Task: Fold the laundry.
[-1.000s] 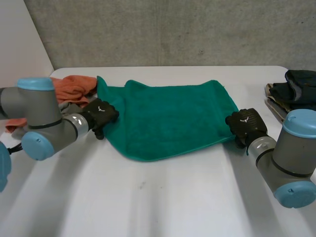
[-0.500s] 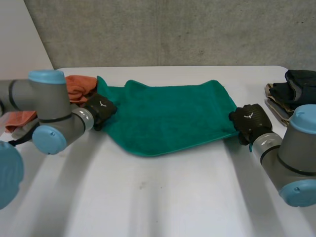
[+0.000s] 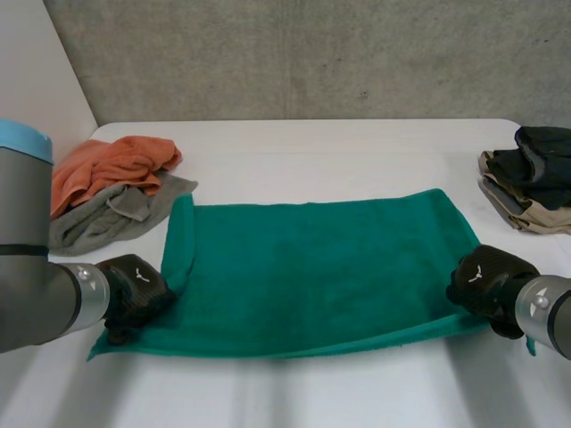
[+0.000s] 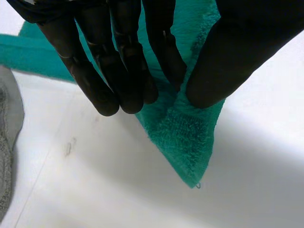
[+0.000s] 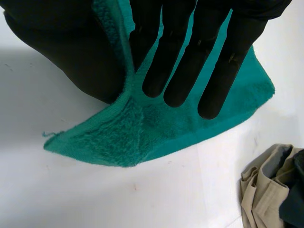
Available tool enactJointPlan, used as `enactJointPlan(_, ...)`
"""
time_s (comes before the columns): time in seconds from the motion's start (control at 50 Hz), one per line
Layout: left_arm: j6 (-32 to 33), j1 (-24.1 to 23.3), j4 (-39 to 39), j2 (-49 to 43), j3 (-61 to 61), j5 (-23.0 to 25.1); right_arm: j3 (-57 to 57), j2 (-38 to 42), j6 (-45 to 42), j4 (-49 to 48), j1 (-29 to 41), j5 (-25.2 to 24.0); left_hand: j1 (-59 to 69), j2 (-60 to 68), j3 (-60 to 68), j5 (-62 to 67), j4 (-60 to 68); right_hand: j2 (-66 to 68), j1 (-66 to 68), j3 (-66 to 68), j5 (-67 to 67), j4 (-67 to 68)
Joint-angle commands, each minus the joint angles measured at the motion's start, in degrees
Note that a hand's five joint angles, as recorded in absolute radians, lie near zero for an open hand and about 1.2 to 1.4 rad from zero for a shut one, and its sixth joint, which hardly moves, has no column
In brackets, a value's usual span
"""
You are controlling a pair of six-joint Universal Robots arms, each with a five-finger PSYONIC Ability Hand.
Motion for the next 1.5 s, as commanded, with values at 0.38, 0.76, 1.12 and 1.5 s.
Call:
enactJointPlan(0.38, -30.7, -0.4, 27.7, -11.8, 59.6, -4.2, -39.6, 10.0, 39.7, -57.4, 1.8, 6.7, 13.3, 11.6, 12.0, 13.3, 11.6, 12.5, 14.3, 11.7, 12.0, 11.4)
enactJointPlan(0.76, -28.9, 0.4, 32.7, -11.3, 38.8, -4.1, -32.7, 15.7, 38.7, -45.8, 1.3, 1.4, 13.3, 11.6, 12.0, 13.3, 11.6, 12.5, 14.3, 11.7, 12.0, 11.4)
enactJointPlan(1.12, -17.0, 0.3, 30.1, -6.2, 3.4, 1.7, -12.4, 15.1, 31.9, -21.9, -5.3, -5.3, 13.3, 11.6, 12.0, 13.3, 11.6, 12.5, 14.3, 11.7, 12.0, 11.4)
enactJointPlan(1.5, -6.4, -0.7, 2.7, -0.5, -2.9, 1.1, -1.3, 1.7, 2.2, -1.7, -11.7, -5.7, 13.3, 11.6, 12.0, 13.3, 11.6, 12.5, 14.3, 11.7, 12.0, 11.4)
